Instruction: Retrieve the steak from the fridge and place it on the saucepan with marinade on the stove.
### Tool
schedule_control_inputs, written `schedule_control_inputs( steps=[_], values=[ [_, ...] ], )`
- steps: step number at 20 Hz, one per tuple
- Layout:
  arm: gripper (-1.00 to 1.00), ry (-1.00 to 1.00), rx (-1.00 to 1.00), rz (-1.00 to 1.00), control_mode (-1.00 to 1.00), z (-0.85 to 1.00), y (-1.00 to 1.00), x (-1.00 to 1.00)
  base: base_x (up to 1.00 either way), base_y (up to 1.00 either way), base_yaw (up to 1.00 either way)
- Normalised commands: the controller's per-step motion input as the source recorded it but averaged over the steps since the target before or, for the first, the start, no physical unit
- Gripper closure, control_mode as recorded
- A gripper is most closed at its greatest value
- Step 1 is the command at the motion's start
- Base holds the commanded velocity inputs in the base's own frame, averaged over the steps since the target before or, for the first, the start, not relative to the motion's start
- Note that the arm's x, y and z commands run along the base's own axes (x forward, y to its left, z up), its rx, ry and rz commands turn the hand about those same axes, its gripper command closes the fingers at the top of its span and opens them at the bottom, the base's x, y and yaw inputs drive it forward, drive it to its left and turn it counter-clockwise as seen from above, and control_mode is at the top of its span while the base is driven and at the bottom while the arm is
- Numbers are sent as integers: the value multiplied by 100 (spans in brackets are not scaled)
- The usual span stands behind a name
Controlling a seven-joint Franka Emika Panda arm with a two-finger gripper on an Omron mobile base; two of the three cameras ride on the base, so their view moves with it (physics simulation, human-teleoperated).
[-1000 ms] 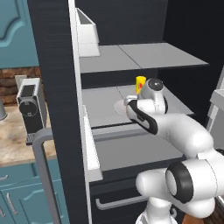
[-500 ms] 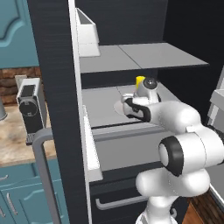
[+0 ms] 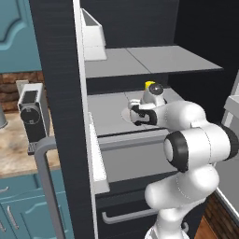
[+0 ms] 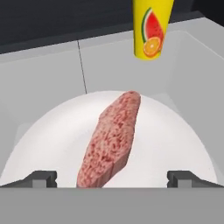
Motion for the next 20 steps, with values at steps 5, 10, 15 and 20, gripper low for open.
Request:
schedule_control_inputs(
  steps=[5,10,15,20],
  values=[
    [-100,0,0,-11,-100,-10,0,13,0,0,0],
    [-100,0,0,-11,-100,-4,0,17,0,0,0],
    [-100,0,1,-4,-100,-3,0,29,0,0,0],
    [-100,0,0,0,-100,-15,0,34,0,0,0]
  ],
)
